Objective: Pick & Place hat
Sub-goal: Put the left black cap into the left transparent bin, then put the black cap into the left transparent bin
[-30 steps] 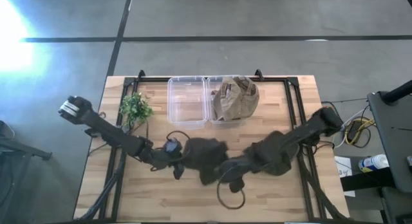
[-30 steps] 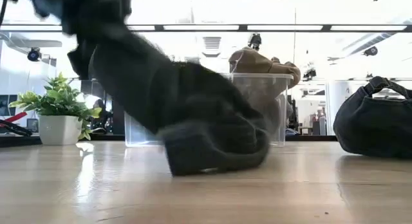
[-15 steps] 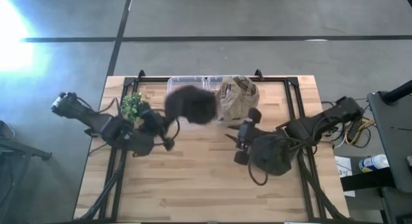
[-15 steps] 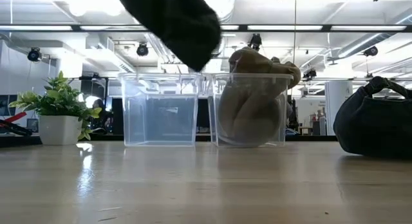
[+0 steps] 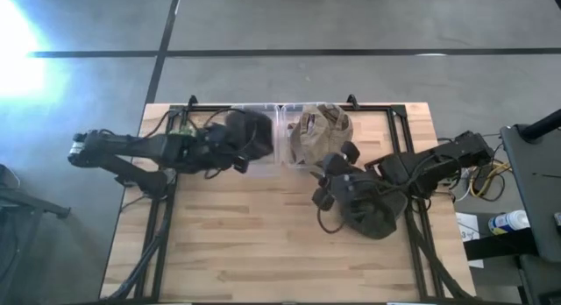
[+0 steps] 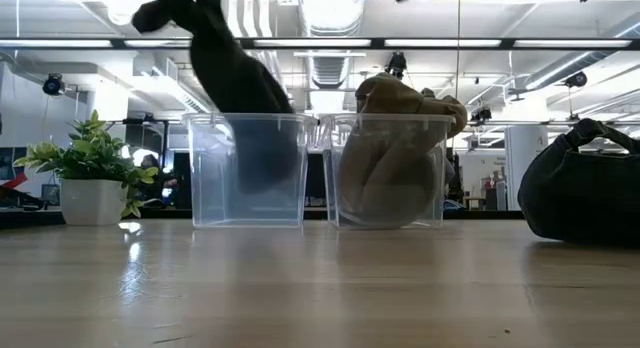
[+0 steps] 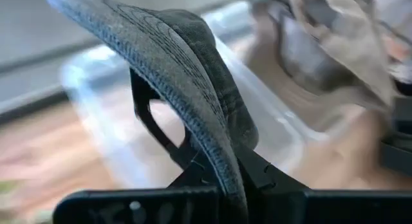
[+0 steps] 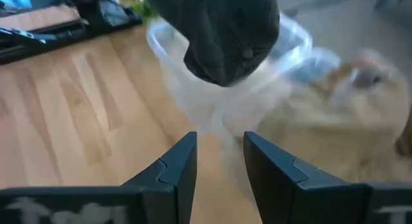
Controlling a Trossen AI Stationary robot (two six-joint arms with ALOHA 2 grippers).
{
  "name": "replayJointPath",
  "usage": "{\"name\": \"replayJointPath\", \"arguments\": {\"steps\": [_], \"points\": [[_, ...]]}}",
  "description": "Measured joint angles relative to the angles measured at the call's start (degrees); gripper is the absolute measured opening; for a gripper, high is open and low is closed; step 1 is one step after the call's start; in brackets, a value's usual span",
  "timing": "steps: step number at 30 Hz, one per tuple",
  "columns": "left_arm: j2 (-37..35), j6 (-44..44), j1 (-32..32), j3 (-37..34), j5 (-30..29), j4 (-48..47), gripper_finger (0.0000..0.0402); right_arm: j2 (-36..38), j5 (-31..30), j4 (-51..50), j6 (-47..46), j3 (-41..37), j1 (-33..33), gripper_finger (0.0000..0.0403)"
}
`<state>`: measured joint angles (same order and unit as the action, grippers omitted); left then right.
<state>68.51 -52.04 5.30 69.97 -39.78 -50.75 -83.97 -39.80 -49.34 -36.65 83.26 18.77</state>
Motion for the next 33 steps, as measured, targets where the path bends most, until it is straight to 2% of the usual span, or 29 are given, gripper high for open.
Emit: {"name": "replayJointPath", "arguments": {"steps": [4, 10, 13, 16, 22, 28, 33], "points": [[0.46, 2.49, -4.58, -5.37, 7.06, 10.54, 0.0008, 0.27, 5.69, -5.84, -7.97, -0.04, -1.05, 0.0123], [-0.49, 0.46, -10.90, -13.36, 12.20, 12.63, 0.0008, 1.04, 13.32, -19.32, -20.10, -0.20, -0.64, 0.0123], [-1.20, -0.12, -12.13, -16.83, 15.78, 15.21, 0.0009, 1.12, 18.05, -25.24, -21.70, -0.64, -0.12, 0.0123], [-1.37, -0.15, -12.04, -18.04, 16.58, 15.88, 0.0013, 0.98, 25.27, -27.52, -19.72, -2.96, 0.15, 0.0123], [-1.83, 1.92, -10.58, -16.08, 15.15, 14.64, 0.0072, 0.75, 39.52, -24.15, -16.34, -13.37, 0.51, 0.0125], [-2.28, 4.01, -9.87, -8.71, 11.21, 5.88, 0.0144, 1.71, 42.90, -18.36, -15.26, -20.53, 3.87, 0.0159], [-2.40, 10.51, -7.25, -1.42, 11.19, 3.32, 0.0173, 3.92, 45.20, -17.64, -12.57, -22.76, 8.06, 0.0193]]}}
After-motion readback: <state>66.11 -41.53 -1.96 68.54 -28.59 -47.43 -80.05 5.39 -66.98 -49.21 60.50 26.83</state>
